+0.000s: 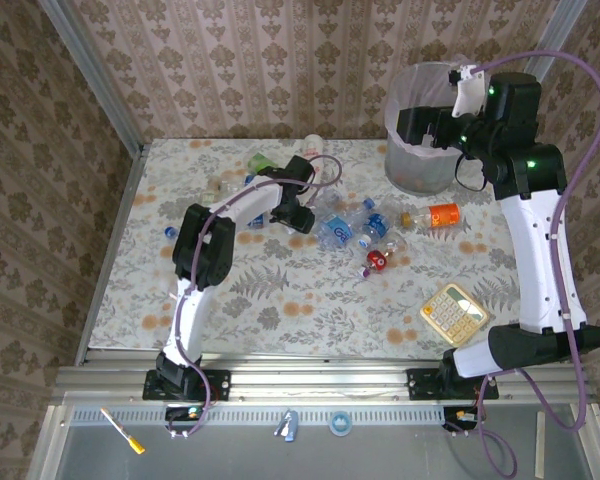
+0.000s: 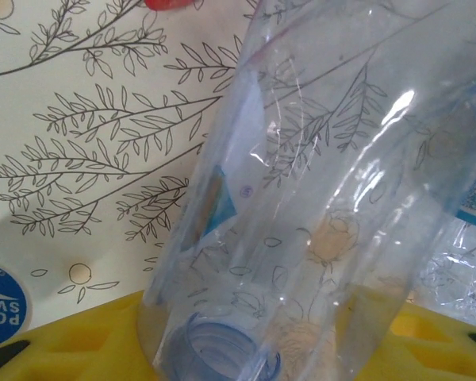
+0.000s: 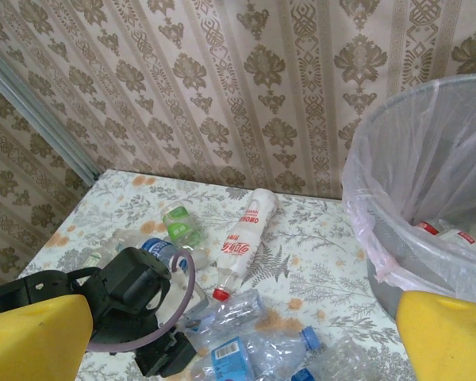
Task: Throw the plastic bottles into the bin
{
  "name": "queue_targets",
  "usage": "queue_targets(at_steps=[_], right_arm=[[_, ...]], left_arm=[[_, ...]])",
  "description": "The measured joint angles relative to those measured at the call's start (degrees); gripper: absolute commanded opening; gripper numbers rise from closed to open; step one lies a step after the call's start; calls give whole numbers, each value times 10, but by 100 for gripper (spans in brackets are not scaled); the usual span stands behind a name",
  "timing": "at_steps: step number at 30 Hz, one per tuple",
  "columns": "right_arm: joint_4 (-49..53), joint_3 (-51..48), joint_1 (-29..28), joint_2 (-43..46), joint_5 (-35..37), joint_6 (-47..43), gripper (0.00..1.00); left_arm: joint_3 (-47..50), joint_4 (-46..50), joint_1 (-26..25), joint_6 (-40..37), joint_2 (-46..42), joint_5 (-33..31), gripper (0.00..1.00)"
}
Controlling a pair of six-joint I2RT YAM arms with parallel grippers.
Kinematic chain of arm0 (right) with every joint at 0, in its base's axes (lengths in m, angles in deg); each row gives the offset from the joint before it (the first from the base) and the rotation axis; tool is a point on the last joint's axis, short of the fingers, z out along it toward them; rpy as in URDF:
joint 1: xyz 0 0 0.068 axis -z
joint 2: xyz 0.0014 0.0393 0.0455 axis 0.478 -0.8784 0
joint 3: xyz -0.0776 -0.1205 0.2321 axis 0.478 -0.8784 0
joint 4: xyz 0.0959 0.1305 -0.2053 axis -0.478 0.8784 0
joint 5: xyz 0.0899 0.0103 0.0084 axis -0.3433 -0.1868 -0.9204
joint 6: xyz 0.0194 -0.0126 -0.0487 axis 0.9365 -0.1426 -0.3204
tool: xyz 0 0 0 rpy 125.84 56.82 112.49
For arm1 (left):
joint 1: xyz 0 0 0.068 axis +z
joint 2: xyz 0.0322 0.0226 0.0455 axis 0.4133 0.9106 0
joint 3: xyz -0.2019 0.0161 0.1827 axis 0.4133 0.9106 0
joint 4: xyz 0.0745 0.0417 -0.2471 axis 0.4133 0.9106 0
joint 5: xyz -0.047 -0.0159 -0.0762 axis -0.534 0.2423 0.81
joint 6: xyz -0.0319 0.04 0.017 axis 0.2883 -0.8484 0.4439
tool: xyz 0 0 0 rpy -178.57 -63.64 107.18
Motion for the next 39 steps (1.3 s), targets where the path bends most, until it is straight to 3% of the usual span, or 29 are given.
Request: queue_targets(at_steps=[14, 31, 39], right_arm=[[-4, -25, 0, 9, 0, 0, 100], [-13, -25, 0, 10, -18, 7, 100], [-10, -10, 0, -5, -70, 48, 100]], left_arm=[[122, -70, 1, 0, -83, 11, 50], [287, -239, 7, -9, -291, 11, 47], [343, -334, -13, -48, -389, 15, 45]])
